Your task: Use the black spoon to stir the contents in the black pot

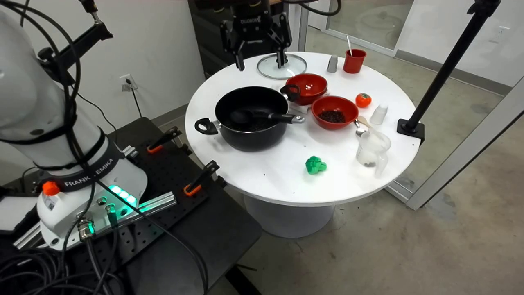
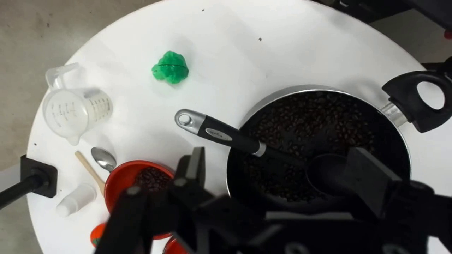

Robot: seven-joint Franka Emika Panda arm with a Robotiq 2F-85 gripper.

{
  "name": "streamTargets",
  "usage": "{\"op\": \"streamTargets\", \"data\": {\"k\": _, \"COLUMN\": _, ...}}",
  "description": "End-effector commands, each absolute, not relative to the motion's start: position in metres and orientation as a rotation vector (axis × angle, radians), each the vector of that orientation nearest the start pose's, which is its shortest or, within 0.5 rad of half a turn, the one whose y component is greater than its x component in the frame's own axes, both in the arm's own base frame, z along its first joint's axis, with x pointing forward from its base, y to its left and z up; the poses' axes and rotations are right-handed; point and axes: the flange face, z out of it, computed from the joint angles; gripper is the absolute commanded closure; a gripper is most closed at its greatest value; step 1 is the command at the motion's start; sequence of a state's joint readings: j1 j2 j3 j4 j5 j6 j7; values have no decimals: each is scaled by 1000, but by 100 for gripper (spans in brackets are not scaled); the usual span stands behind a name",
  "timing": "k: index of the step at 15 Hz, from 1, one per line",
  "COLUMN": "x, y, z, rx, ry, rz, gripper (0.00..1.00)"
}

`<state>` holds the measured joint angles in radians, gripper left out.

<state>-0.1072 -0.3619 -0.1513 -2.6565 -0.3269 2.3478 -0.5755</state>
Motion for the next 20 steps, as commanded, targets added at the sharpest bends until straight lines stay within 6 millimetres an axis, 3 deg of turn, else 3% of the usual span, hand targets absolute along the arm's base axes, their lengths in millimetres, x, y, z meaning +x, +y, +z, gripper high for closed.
{"op": "streamTargets", "data": {"k": 1, "x": 388, "y": -106, "z": 363, "rx": -3210, "ry": -898, "rz": 38, "gripper": 0}}
{"op": "streamTargets", "data": {"k": 3, "x": 388, "y": -106, "z": 362, "rx": -3195, "ry": -957, "rz": 58, "gripper": 0}}
{"op": "streamTargets", "data": {"k": 8, "x": 383, "y": -104, "z": 362, "rx": -3122, "ry": -1424, "rz": 214, "gripper": 0}}
{"op": "streamTargets", "data": {"k": 12, "x": 392, "y": -97, "z": 359, "rx": -3083, "ry": -1739, "rz": 315, "gripper": 0}}
{"op": "streamTargets", "data": {"k": 15, "x": 399, "y": -82, "z": 345, "rx": -3047, "ry": -1929, "rz": 391, "gripper": 0}}
{"op": "streamTargets", "data": {"k": 20, "x": 404, "y": -63, "z": 305, "rx": -2885, "ry": -2204, "rz": 572, "gripper": 0}}
